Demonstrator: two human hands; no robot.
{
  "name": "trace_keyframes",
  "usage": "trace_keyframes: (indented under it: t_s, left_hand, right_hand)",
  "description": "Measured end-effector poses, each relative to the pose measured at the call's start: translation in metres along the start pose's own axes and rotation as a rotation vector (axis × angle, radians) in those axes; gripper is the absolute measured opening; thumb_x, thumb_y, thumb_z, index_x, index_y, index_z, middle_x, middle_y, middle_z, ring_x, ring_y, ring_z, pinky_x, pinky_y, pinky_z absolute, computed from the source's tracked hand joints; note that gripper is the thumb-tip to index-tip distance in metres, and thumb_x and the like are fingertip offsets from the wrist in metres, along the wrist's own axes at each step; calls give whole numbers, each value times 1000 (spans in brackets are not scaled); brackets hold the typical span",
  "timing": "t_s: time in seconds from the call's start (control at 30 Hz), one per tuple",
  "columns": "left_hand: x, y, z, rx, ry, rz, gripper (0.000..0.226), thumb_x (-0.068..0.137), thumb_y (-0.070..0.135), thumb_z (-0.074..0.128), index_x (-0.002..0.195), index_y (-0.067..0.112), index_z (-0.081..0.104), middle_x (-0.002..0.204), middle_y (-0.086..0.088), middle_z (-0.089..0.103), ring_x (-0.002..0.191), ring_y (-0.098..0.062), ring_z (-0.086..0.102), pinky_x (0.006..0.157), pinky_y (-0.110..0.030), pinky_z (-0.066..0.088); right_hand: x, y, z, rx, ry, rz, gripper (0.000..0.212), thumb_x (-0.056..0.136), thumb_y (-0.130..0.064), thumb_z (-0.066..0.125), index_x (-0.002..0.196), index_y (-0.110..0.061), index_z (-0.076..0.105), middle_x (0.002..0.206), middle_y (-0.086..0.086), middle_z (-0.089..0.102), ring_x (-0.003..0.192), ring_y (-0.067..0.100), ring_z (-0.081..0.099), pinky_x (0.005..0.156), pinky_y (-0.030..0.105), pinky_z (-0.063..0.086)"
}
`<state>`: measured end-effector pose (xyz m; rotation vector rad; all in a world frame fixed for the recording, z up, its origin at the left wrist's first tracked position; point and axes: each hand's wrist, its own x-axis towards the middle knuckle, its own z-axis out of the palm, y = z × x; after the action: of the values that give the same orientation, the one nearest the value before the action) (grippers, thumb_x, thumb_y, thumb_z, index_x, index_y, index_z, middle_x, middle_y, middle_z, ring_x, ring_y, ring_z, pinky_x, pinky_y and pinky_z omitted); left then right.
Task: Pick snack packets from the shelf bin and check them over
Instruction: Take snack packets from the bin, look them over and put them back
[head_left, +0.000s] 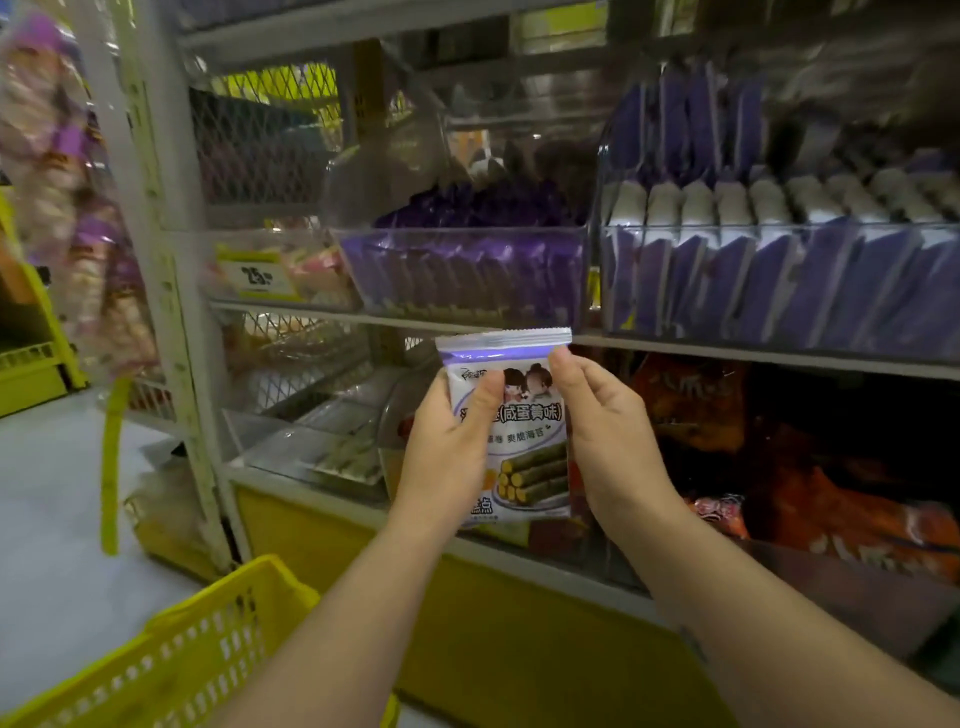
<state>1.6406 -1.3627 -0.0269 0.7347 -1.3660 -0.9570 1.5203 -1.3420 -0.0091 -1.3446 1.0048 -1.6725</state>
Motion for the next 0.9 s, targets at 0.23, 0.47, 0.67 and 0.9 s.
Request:
trace_keyframes:
  t_s: [0.23,0.47,0.67,0.9]
  left_hand:
    - [-4,-16,5,-87,-21,-80,47,84,54,49,110,17,62,100,-2,76,93,-19,73,75,-30,60]
    - [-2,-15,-6,-169,-68,-210,25,73,33,67,89,16,76,92,-12,76,83,-23,73,71,-31,58]
    - [-7,-10,-15,-161,-36,-271,27,82,38,60,80,19,79,85,-12,75,75,-19,71,66,-29,58]
    - [-9,0,-21,-248,-17,-376,46,84,42,53,102,4,72,102,-22,71,91,-28,66,100,-55,43]
  right_hand:
    - [7,12,-9,181,41,135,16,89,-25,63,85,-12,72,101,28,68,92,39,69,86,51,56]
    - [-2,20,-18,254,72,182,11,89,-16,62,84,-11,71,84,17,74,75,26,71,75,41,59]
    - [-9,22,-16,310,7,217,18,82,-20,64,91,-5,70,87,19,74,75,25,73,68,36,61]
    - [-9,22,-14,334,-22,252,35,78,-26,63,101,0,69,94,21,73,82,28,73,72,39,61]
